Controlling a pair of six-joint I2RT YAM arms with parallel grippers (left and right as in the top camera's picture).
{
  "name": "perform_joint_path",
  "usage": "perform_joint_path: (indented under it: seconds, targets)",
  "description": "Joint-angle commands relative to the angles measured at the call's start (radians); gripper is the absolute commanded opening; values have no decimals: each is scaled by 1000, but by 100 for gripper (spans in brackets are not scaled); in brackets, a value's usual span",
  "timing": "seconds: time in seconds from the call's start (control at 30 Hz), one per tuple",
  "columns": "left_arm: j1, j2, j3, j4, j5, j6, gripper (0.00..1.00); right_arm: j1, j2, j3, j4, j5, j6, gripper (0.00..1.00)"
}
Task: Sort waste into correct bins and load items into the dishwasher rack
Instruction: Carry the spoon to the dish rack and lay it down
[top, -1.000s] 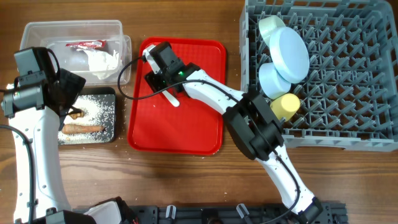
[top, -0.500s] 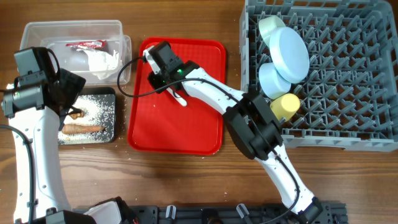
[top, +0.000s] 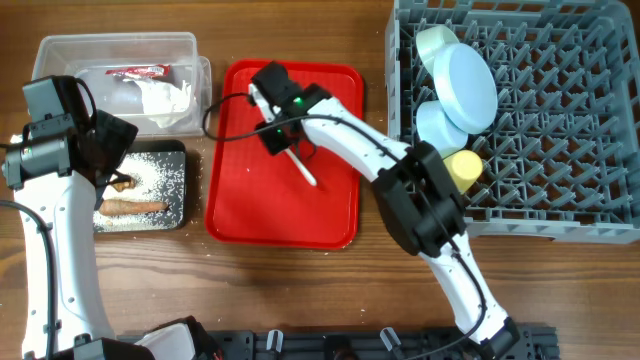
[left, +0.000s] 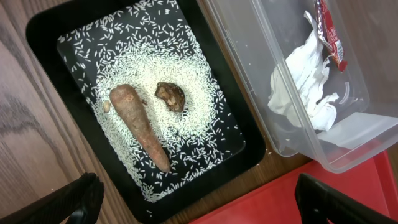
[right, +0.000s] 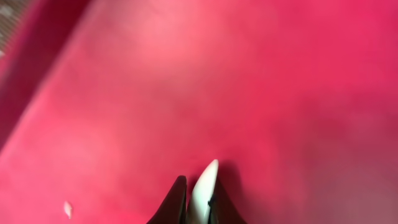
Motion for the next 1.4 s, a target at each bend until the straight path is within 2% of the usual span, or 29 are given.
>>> perform_joint_path:
  seconds: [0.0,0.17,0.37,0.47,0.73,0.87,1.03,1.27,1.37]
  targets:
    - [1,-8,6,0,-3,16,100,-53,-174,-7,-43,9,24,4]
    - [1,-8,6,0,-3,16,100,-151,-448,-7,-186,9,15,4]
    - [1,-8,6,0,-3,16,100,-359,-641,-7,-333,105,20,4]
    - [1,-8,6,0,-3,16,100,-467,-660,-7,-396,169,117,4]
    - [1,-8,6,0,-3,16,100,-663,-659,-12,-526,180,412,4]
    - [1,-8,6,0,-3,16,100,-743,-659,-12,-589,375,587,4]
    - [1,-8,6,0,-3,16,100,-818,-652,-18,-598,511,671,4]
    - [1,-8,6,0,-3,16,100,-903,-651,-159,-578,615,861,4]
    - [1,-8,6,0,-3,16,100,-915,-651,-274,-540,614,996,4]
